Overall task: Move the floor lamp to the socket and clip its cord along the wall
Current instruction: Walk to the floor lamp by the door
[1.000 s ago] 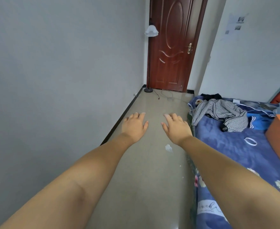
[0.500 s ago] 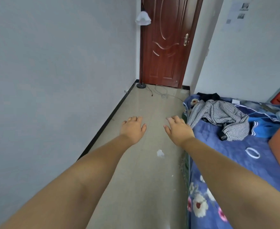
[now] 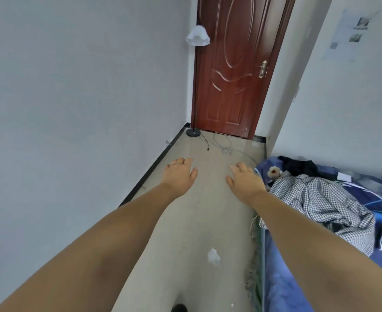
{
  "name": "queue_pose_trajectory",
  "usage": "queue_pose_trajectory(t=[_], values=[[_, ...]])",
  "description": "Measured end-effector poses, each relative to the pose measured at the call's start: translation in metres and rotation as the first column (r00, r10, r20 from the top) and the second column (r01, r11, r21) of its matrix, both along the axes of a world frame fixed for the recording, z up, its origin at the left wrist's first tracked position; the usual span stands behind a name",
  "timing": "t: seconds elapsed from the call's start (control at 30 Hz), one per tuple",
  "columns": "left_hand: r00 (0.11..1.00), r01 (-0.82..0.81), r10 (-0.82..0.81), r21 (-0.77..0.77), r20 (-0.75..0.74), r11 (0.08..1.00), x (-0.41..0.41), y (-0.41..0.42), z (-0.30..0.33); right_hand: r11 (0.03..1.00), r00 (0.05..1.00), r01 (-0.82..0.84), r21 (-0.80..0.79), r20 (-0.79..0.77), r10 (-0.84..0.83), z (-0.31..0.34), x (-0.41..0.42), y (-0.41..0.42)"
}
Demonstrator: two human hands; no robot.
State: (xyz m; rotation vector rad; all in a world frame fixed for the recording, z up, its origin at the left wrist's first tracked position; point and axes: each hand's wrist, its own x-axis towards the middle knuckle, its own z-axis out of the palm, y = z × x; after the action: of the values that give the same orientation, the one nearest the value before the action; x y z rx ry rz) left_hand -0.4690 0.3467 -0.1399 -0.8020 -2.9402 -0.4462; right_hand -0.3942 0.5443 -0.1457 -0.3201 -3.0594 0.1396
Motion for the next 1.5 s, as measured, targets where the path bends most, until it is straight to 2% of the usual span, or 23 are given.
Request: queue_pose_trajectory(t=[0.23,0.43,0.53,0.87,1.1,1.17,1.4,1.5], values=[[0.999,0.032,-0.033,-0.038,-0.028,0.999,-0.173,0.079,0.015,0.999,0.998,-0.01,-0.041,-0.058,0.008,0.015,-0.161,0.071],[0.993,0.093,-0.096,0.056,0.066,0.994,-0.274,0.179,0.015,0.996,0.997,0.073,-0.051,-0.034,-0.075,0.009,-0.255,0.167],[0.992,0.115,-0.118,0.061,0.049,0.992,-0.329,0.233,0.01,0.994,0.994,0.104,-0.039,-0.039,-0.106,0.003,-0.309,0.221],[0.998,0.005,-0.012,0.111,0.061,0.994,-0.532,0.393,0.009,0.997,0.997,0.073,-0.017,0.012,-0.073,0.002,-0.516,0.408],[0.988,-0.146,0.141,0.096,0.056,0.985,-0.69,0.423,-0.012,0.993,0.992,-0.118,-0.016,0.043,0.119,-0.011,-0.689,0.436],[0.99,-0.142,0.139,0.101,0.029,0.985,-0.74,0.438,-0.017,0.988,0.988,-0.152,0.004,0.039,0.152,-0.016,-0.742,0.443],[0.998,-0.059,0.06,0.08,-0.012,0.995,-0.926,0.503,-0.004,0.993,0.997,-0.08,-0.091,-0.01,0.079,-0.014,-0.909,0.5],[0.999,-0.042,0.041,0.107,0.015,0.993,-0.992,0.541,-0.005,0.993,0.999,-0.038,-0.111,0.0,0.038,-0.016,-0.962,0.539]])
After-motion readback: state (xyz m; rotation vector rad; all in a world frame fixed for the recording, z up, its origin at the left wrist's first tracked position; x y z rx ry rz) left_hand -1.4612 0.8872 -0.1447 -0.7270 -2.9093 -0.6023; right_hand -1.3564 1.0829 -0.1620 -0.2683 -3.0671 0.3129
